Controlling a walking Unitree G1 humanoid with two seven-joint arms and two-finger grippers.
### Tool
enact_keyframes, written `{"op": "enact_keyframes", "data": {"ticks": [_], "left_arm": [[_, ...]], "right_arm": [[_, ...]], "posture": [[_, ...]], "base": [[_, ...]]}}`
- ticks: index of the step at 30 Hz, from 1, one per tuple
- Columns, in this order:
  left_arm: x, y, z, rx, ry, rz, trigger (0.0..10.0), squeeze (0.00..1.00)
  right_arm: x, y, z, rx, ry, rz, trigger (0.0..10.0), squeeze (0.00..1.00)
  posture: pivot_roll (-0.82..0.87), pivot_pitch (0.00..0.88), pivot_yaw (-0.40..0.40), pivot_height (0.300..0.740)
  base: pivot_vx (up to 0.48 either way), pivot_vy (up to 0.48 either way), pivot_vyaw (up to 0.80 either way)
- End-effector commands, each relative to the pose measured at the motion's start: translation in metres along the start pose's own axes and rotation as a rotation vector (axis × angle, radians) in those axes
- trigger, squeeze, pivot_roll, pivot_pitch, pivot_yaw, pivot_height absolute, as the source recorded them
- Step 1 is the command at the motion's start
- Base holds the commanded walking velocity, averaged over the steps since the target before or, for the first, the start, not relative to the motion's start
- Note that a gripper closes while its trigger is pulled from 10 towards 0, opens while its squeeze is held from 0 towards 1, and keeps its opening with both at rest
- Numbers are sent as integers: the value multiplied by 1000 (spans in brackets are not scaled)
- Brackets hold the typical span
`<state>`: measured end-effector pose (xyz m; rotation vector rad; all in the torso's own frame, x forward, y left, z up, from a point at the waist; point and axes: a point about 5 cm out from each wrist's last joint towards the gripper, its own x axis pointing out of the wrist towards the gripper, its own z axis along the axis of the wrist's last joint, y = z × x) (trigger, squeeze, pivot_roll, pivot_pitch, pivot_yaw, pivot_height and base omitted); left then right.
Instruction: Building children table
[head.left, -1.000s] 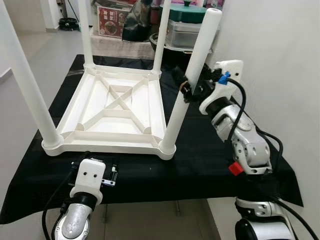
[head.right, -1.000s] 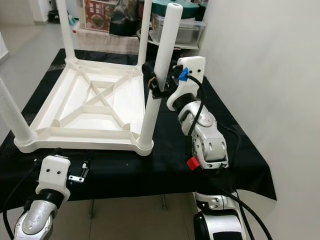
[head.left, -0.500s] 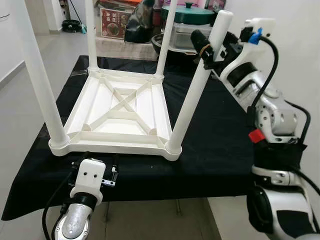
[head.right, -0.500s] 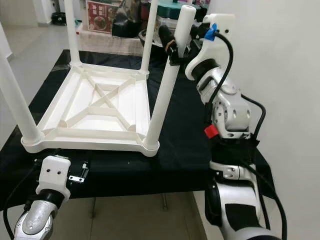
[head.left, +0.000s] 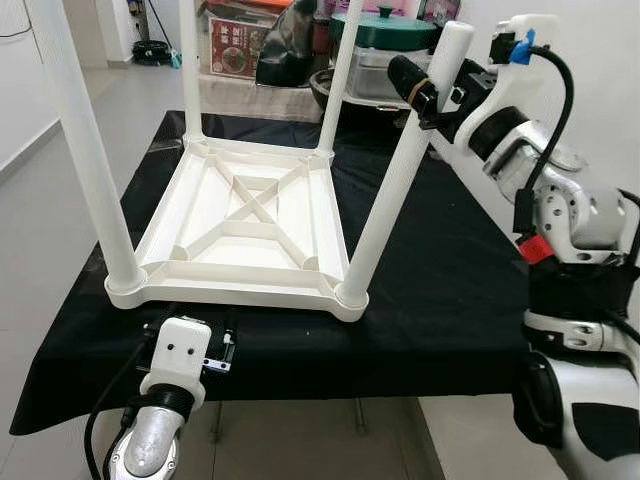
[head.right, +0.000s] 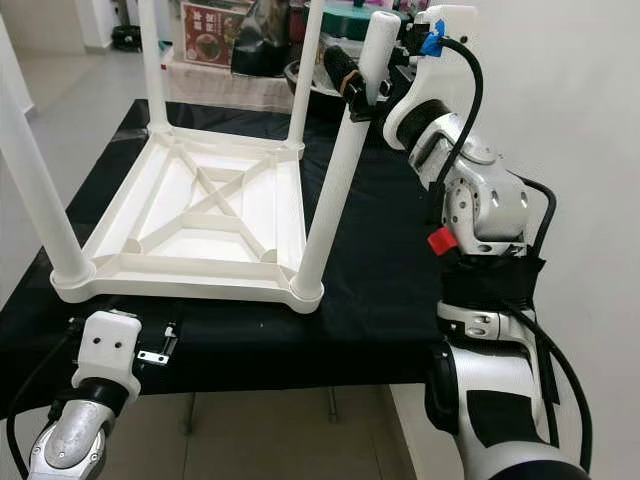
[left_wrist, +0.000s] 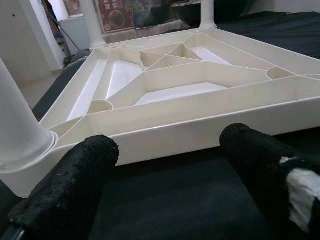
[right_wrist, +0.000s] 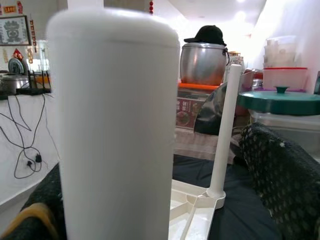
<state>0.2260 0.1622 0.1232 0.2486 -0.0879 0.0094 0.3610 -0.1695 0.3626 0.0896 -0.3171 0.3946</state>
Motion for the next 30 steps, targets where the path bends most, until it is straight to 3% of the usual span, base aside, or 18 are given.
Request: {"op": "enact_keyframes", "data": {"ticks": [1,2,3,4,5,6,13,21,24,25,26,28,30], "left_arm": [[1,-3,-3,-4,6,-11,10000,0],[2,-3,-3,-5,6,-11,10000,0],[2,-3,-3,-6,7,-11,10000,0],[1,-4,-3,-7,8,-12,10000,0],[1,-4,-3,-7,8,-12,10000,0],[1,-5,-4,-9,9,-12,10000,0],[1,-5,-4,-11,10,-11,10000,0],[1,-6,-4,-13,11,-10,10000,0],[1,-6,-5,-13,12,-9,10000,0],[1,-6,-5,-13,12,-9,10000,0],[1,-6,-5,-13,13,-10,10000,0],[1,-6,-5,-13,13,-10,10000,0],[0,-6,-5,-12,14,-10,10000,0]], "right_arm": [[-2,-10,9,6,2,-24,10000,0],[-2,-10,10,3,13,-19,10000,0],[-2,-11,10,0,29,-21,4078,0],[-2,-12,10,2,41,-26,2588,0],[-2,-12,10,2,41,-26,2588,0],[-3,-15,10,18,47,-38,0,0],[-3,-14,14,34,48,-34,0,0],[-1,-18,9,116,71,-73,0,0],[0,-27,1,240,86,-161,0,0],[0,-27,1,240,86,-161,0,0],[-1,-33,-6,335,94,-219,0,0],[-1,-33,-6,335,94,-219,0,0],[-5,-50,-27,529,120,-355,0,0]], "posture": [[69,0,-131,740],[69,0,-131,740],[65,0,-132,740],[64,0,-133,740],[64,0,-133,740],[62,0,-133,740],[60,0,-135,740],[63,0,-140,740],[65,0,-140,740],[65,0,-140,740],[65,0,-140,740],[65,0,-140,740],[66,0,-141,740]], "base": [[0,0,0],[0,0,0],[0,0,0],[0,0,0],[0,0,0],[0,0,0],[0,0,0],[0,0,0],[0,0,0],[0,0,0],[0,0,0],[0,0,0],[0,0,0]]}}
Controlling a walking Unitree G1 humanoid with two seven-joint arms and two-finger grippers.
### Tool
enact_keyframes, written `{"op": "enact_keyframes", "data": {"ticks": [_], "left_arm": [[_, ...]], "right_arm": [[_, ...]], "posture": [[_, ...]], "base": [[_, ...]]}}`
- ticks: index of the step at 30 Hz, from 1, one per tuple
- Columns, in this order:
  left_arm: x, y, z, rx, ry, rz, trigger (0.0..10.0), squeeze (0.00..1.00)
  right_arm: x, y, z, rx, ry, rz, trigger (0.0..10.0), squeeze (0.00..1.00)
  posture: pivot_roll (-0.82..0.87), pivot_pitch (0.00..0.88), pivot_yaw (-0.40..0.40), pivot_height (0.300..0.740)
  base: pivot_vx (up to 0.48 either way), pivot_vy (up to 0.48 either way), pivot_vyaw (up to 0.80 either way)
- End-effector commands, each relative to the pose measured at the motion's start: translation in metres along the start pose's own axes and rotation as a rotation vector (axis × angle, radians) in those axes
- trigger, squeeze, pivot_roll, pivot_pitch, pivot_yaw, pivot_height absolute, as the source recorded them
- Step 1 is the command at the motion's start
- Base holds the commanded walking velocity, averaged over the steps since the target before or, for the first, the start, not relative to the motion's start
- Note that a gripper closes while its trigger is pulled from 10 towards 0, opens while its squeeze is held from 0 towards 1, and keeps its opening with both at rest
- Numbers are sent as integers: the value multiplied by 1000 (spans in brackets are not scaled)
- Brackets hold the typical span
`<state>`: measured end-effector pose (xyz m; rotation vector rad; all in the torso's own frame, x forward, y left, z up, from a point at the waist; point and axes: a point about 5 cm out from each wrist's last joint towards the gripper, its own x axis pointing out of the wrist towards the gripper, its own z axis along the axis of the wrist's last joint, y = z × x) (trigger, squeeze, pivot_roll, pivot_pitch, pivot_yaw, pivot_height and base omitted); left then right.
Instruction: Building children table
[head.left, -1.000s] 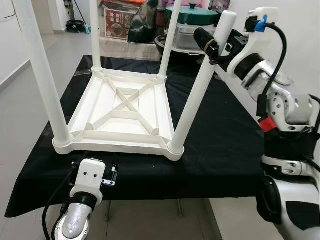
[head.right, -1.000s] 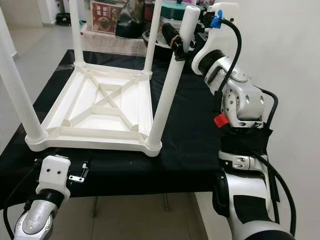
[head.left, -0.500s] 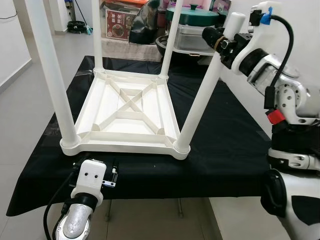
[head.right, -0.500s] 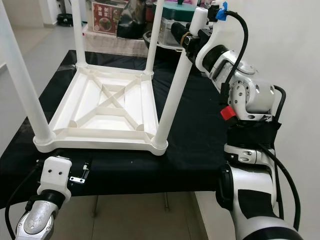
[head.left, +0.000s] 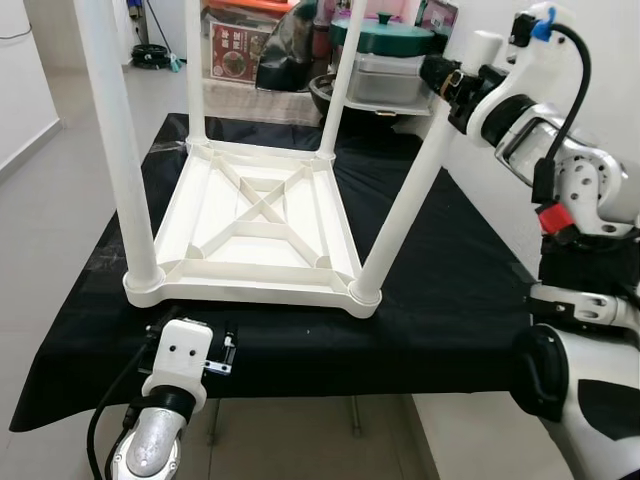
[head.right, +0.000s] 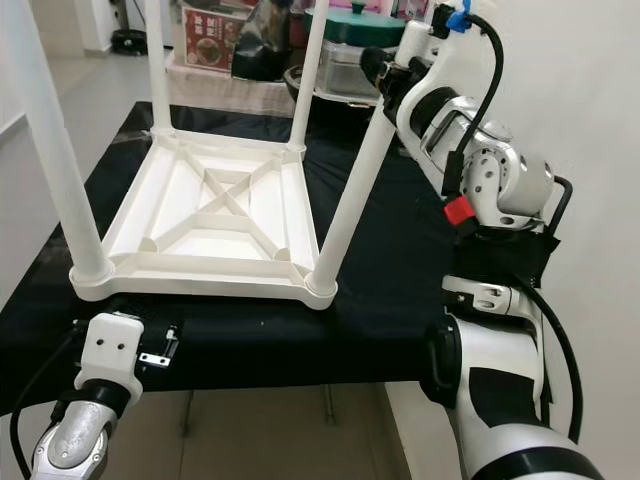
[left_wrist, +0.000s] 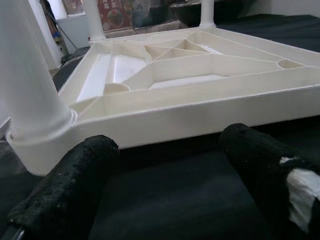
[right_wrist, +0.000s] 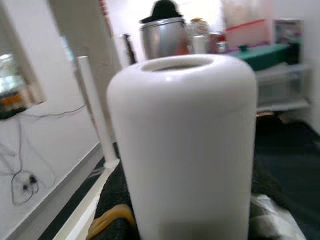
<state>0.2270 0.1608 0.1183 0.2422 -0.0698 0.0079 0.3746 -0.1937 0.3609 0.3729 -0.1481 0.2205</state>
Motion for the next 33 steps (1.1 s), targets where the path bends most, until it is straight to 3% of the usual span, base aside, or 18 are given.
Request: {"op": "enact_keyframes", "data": {"ticks": [1,2,7,9,12,14,15,17,19,27,28,29,30,33], "left_arm": [[0,-3,-1,-6,-3,-6,10000,0],[0,-3,0,-6,-2,-6,10000,0],[-1,-3,0,-7,-2,-5,10000,0],[-1,-3,-1,-9,0,-8,10000,0],[-1,-3,-1,-9,0,-8,10000,0],[-2,-3,-1,-9,1,-11,10000,0],[-2,-3,-1,-9,1,-11,10000,0],[-2,-2,0,-8,1,-8,10000,0],[-2,-2,0,-7,1,-7,10000,0],[-2,-3,-1,-5,4,-11,10000,0],[-2,-3,-1,-3,7,-11,10000,0],[-2,-4,-2,-3,8,-11,10000,0],[-2,-4,-2,-3,9,-11,10000,0],[-2,-4,-2,-3,10,-11,10000,0]], "right_arm": [[0,-44,-29,345,49,-211,0,0],[-2,-58,-41,428,61,-297,0,0],[-8,-78,-61,545,71,-418,0,0],[-19,-97,-99,670,120,-547,0,0],[-19,-97,-99,670,120,-547,0,0],[-37,-113,-146,739,204,-702,0,0],[-37,-113,-146,739,204,-702,0,0],[-50,-111,-186,740,317,-756,0,0],[-53,-108,-197,731,354,-751,0,0],[-50,-96,-212,739,402,-749,0,0],[-47,-89,-216,750,415,-742,6980,0],[-46,-88,-217,748,418,-736,6980,0],[-45,-86,-219,745,422,-737,10000,0],[-46,-85,-221,741,427,-743,10000,0]], "posture": [[66,0,-141,740],[67,0,-140,740],[64,0,-138,740],[60,0,-135,740],[60,0,-135,740],[69,0,-137,740],[69,0,-137,740],[74,0,-135,740],[77,0,-137,740],[79,0,-140,740],[84,0,-142,740],[84,0,-142,740],[83,0,-143,740],[83,0,-143,740]], "base": [[0,0,0],[0,0,0],[0,0,0],[0,0,0],[0,0,0],[0,0,0],[0,0,0],[0,0,0],[0,0,0],[0,0,0],[0,0,0],[0,0,0],[0,0,0],[0,0,0]]}}
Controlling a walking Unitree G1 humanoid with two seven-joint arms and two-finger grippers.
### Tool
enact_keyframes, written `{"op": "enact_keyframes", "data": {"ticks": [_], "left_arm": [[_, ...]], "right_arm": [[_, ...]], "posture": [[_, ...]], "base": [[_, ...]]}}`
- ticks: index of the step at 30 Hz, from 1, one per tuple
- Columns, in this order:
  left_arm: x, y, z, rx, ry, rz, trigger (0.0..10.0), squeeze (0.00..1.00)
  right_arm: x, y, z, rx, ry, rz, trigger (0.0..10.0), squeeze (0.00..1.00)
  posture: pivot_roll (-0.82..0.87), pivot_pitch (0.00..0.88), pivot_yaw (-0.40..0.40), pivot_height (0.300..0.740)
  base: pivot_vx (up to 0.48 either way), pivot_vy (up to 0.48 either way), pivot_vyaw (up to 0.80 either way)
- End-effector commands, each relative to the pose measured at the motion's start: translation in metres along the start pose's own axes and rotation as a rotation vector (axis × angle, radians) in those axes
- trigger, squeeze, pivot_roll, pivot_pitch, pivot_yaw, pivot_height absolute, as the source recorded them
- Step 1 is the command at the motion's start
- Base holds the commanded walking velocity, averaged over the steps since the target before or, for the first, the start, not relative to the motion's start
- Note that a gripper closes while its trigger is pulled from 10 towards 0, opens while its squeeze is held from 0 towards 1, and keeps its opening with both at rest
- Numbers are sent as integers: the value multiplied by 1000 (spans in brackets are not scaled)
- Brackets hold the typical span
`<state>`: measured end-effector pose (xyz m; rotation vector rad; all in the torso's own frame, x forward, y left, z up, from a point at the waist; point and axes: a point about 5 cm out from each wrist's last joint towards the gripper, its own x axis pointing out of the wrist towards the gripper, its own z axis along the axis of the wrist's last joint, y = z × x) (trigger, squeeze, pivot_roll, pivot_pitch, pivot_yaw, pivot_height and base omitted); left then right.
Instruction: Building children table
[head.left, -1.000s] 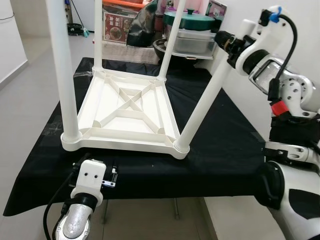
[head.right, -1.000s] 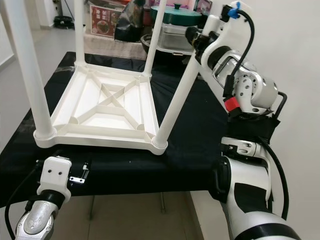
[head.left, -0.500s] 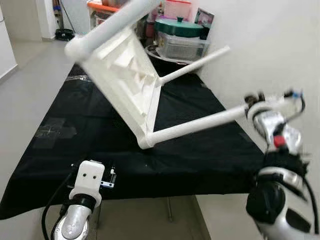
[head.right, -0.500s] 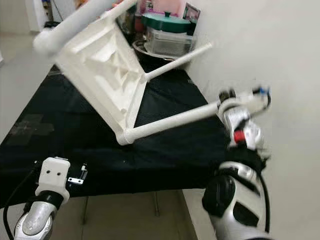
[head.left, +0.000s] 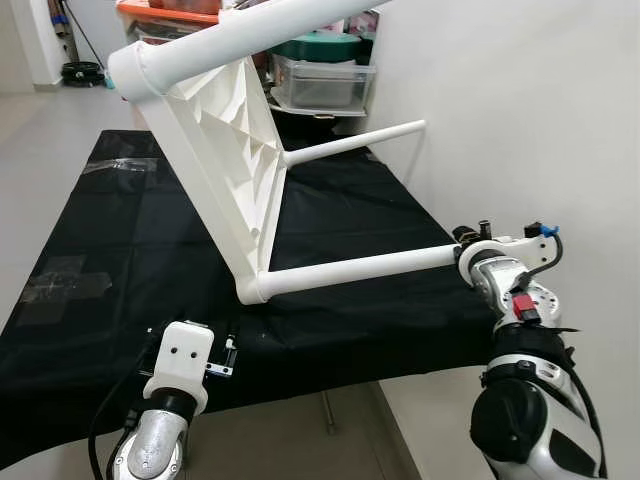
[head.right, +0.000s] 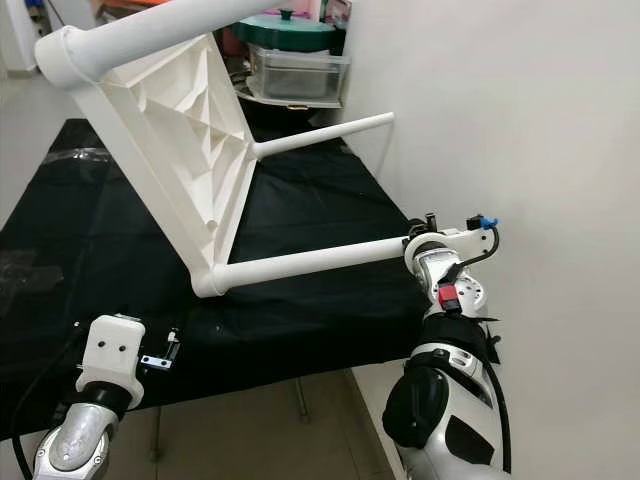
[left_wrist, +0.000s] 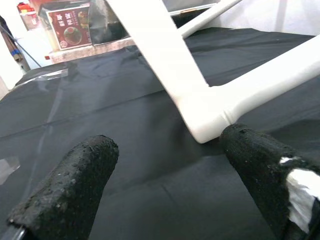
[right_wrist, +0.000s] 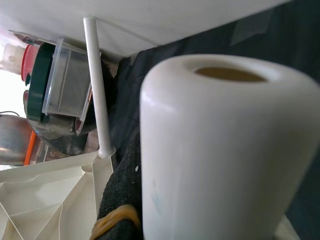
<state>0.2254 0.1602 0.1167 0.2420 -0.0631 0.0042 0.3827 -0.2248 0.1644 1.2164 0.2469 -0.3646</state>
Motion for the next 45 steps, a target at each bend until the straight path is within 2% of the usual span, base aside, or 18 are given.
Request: {"op": "enact_keyframes", "data": {"ticks": [1,4,6,9,17,18,19,24,28,36,38,39,43,44,45], "left_arm": [[0,-3,-1,-3,5,-7,10000,0],[-1,-3,-1,-4,7,-8,10000,0],[-1,-4,-2,-4,11,-12,10000,0],[-1,-5,-2,-4,12,-13,10000,0],[-1,-5,-3,-4,15,-14,10000,0],[-1,-5,-3,-3,15,-13,10000,0],[-2,-5,-3,-3,16,-13,10000,0],[-2,-5,-3,-2,18,-13,10000,0],[-3,-5,-3,-2,20,-14,10000,0],[-3,-5,-3,-4,20,-15,10000,0],[-3,-5,-3,-5,20,-15,10000,0],[-3,-5,-3,-5,21,-14,10000,0],[-3,-5,-3,-5,21,-14,10000,0],[-3,-5,-3,-6,21,-13,10000,0],[-3,-5,-3,-6,21,-13,10000,0]], "right_arm": [[4,-36,-43,-168,152,-197,10000,0],[4,-39,-46,-189,161,-208,10000,0],[4,-39,-56,-301,226,-175,10000,0],[4,-36,-60,-344,262,-152,10000,0],[3,-37,-69,-358,304,-155,10000,0],[3,-39,-72,-363,309,-160,10000,569],[3,-41,-73,-367,311,-167,10000,1000],[4,-45,-70,-360,297,-196,10000,1000],[4,-44,-59,-329,257,-201,10000,1000],[3,-45,-56,-345,281,-193,10000,1000],[1,-48,-55,-318,295,-203,10000,1000],[-1,-49,-54,-276,288,-217,10000,1000],[-2,-49,-52,-246,283,-227,10000,1000],[-3,-50,-47,-186,246,-254,10000,1000],[-3,-50,-47,-186,246,-254,10000,1000]], "posture": [[83,0,-144,740],[82,0,-145,740],[84,0,-144,740],[86,0,-147,740],[87,0,-149,740],[93,0,-150,740],[92,0,-148,740],[89,0,-147,740],[87,0,-147,740],[82,0,-147,740],[80,0,-148,740],[78,0,-151,740],[78,0,-151,740],[73,0,-151,740],[73,0,-151,740]], "base": [[0,0,0],[0,0,0],[0,0,0],[0,0,0],[0,0,0],[0,0,0],[0,0,0],[0,0,0],[0,0,0],[0,0,0],[0,0,0],[0,0,0],[0,0,0],[0,0,0],[0,0,0]]}}
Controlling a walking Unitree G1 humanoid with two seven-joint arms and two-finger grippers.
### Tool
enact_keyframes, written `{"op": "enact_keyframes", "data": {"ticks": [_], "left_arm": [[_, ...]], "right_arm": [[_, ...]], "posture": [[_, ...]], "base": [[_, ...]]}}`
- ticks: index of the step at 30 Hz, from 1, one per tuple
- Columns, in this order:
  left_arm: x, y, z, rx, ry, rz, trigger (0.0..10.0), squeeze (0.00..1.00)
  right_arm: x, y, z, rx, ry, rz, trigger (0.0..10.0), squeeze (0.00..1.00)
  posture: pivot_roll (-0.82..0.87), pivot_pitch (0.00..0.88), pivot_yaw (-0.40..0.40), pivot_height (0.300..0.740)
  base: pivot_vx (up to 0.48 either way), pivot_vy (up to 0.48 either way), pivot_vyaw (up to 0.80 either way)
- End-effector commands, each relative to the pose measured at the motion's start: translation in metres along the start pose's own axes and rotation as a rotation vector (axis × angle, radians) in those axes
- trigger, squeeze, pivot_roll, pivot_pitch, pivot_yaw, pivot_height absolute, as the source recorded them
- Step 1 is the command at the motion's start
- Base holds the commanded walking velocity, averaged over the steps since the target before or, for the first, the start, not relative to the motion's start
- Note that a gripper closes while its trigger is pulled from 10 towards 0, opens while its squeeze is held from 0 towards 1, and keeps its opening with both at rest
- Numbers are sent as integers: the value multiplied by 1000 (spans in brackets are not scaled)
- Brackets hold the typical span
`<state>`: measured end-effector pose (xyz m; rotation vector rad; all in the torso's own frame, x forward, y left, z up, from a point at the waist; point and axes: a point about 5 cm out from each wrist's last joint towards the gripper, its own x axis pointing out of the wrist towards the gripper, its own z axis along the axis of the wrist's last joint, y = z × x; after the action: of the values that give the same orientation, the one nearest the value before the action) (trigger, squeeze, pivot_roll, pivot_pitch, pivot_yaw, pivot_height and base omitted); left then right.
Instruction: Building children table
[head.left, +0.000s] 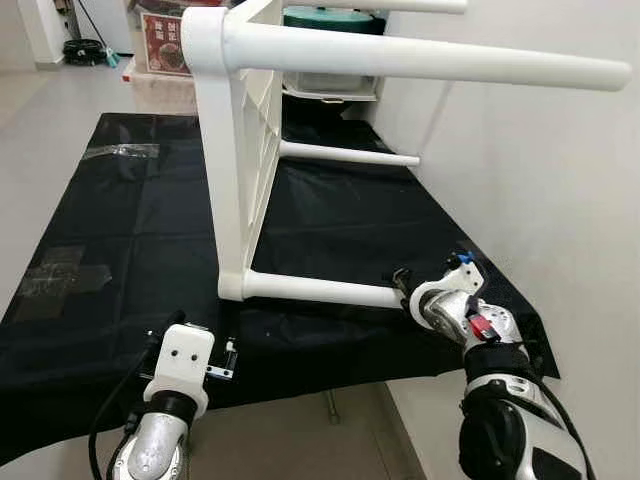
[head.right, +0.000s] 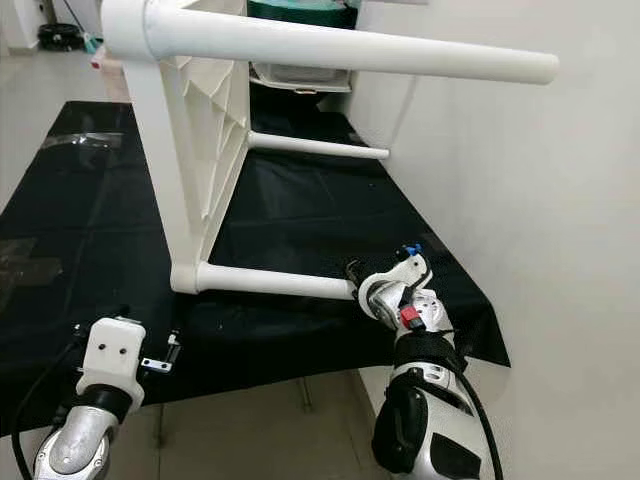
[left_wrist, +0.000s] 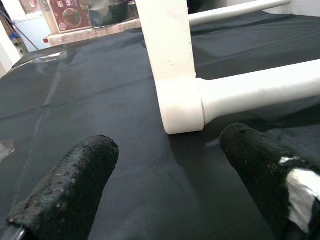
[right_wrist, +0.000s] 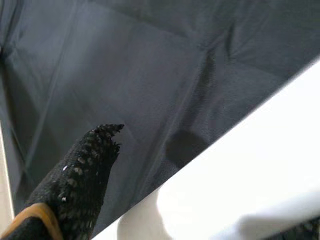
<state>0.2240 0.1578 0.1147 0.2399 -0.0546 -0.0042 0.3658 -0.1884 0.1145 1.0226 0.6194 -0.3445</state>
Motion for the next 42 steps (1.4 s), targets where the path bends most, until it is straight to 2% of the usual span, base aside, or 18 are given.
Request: {"op": "enact_keyframes", "data": {"ticks": [1,2,5,13,21,25,27,28,29,30,32,34,35,36,37,39,40,42], "left_arm": [[-2,-2,-2,-6,15,-3,10000,0],[-2,-2,-2,-6,15,-3,10000,0],[-2,-1,-2,-8,17,-3,10000,0],[-2,-2,-3,-11,21,-8,10000,0],[-2,-3,-3,-13,20,-10,10000,0],[-2,-3,-2,-15,19,-7,10000,0],[-2,-4,-2,-16,18,-10,10000,0],[-2,-4,-2,-16,18,-10,10000,0],[-2,-4,-2,-16,18,-11,10000,0],[-2,-4,-2,-16,18,-11,10000,0],[-1,-4,-2,-15,16,-11,10000,0],[-1,-4,-2,-15,16,-11,10000,0],[-1,-4,-2,-14,15,-10,10000,0],[-1,-3,-2,-11,13,-7,10000,0],[-1,-3,-2,-11,13,-7,10000,0],[0,-1,-1,-7,12,0,10000,0],[0,-1,-1,-7,12,0,10000,0],[0,-1,-1,-6,11,1,10000,0]], "right_arm": [[-3,-13,5,108,-27,-61,10000,1000],[-3,-13,5,108,-27,-61,10000,1000],[-16,-14,13,230,-75,-73,10000,1000],[-46,-13,23,292,-139,-94,10000,1000],[-52,-25,20,262,-128,-154,10000,1000],[-59,-32,28,157,-183,-175,10000,1000],[-70,-14,55,-139,-354,-120,10000,1000],[-70,-14,55,-139,-354,-120,10000,1000],[-76,-2,65,-279,-434,-91,10000,1000],[-76,-2,65,-279,-434,-91,10000,1000],[-87,25,82,-574,-626,-42,10000,1000],[-87,25,82,-574,-626,-42,10000,1000],[-92,36,86,-721,-725,-30,10000,804],[-96,46,86,-852,-805,-6,10000,0],[-96,46,86,-852,-805,-6,10000,0],[-108,59,86,-1059,-970,2,10000,0],[-108,59,86,-1059,-970,2,10000,0],[-125,66,95,-1211,-1185,-66,10000,0]], "posture": [[70,0,-151,740],[70,0,-151,740],[66,0,-151,740],[44,0,-152,740],[44,0,-161,740],[41,0,-156,740],[39,0,-146,740],[39,0,-146,740],[41,0,-147,740],[41,0,-147,740],[49,0,-154,740],[49,0,-154,740],[54,0,-157,740],[59,0,-156,740],[59,0,-156,740],[59,0,-152,740],[59,0,-152,740],[57,0,-150,740]], "base": [[0,0,0],[0,0,0],[0,0,0],[0,0,0],[0,0,0],[0,0,0],[0,0,0],[0,0,0],[0,0,0],[0,0,0],[0,0,0],[0,0,0],[0,0,0],[0,0,0],[0,0,0],[0,0,0],[0,0,0],[0,0,0]]}}
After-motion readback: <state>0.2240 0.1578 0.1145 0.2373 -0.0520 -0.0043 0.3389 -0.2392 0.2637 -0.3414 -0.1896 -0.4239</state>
